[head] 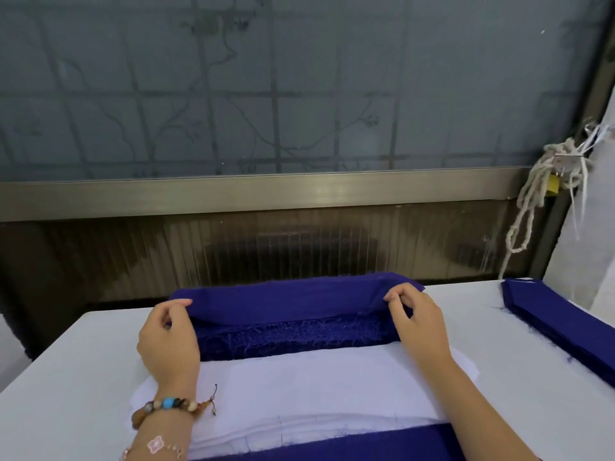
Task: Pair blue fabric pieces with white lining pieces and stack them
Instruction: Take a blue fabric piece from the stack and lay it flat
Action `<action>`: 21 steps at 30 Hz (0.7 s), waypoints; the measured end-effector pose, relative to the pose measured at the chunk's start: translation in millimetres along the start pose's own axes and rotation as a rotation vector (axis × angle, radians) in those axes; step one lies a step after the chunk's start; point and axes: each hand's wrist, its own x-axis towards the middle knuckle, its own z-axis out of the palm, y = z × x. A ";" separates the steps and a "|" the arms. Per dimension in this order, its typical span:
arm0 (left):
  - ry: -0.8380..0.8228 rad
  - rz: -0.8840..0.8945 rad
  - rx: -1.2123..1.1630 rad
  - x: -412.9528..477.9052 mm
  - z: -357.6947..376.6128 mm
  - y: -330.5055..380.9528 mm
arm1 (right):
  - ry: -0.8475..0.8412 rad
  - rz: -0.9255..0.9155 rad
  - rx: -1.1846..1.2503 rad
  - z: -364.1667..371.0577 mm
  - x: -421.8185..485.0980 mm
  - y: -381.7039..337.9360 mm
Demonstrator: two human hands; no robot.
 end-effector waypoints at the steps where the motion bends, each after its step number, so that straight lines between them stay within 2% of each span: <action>1: -0.003 -0.038 0.006 -0.2 0.8 -0.7 | -0.013 0.019 0.013 0.1 0.4 1.1; 3: -0.016 -0.068 0.025 0.4 1.9 -2.7 | -0.041 0.065 0.009 0.6 1.2 2.3; 9: -0.045 -0.012 0.067 5.9 0.6 -5.6 | -0.183 0.200 -0.172 2.1 6.5 0.9; 18: 0.021 0.034 0.033 7.5 -2.7 -3.1 | -0.198 0.166 -0.268 2.8 7.6 -0.6; 21: -0.015 0.040 0.043 7.3 -2.0 -3.9 | -0.195 0.150 -0.258 1.0 6.0 -1.2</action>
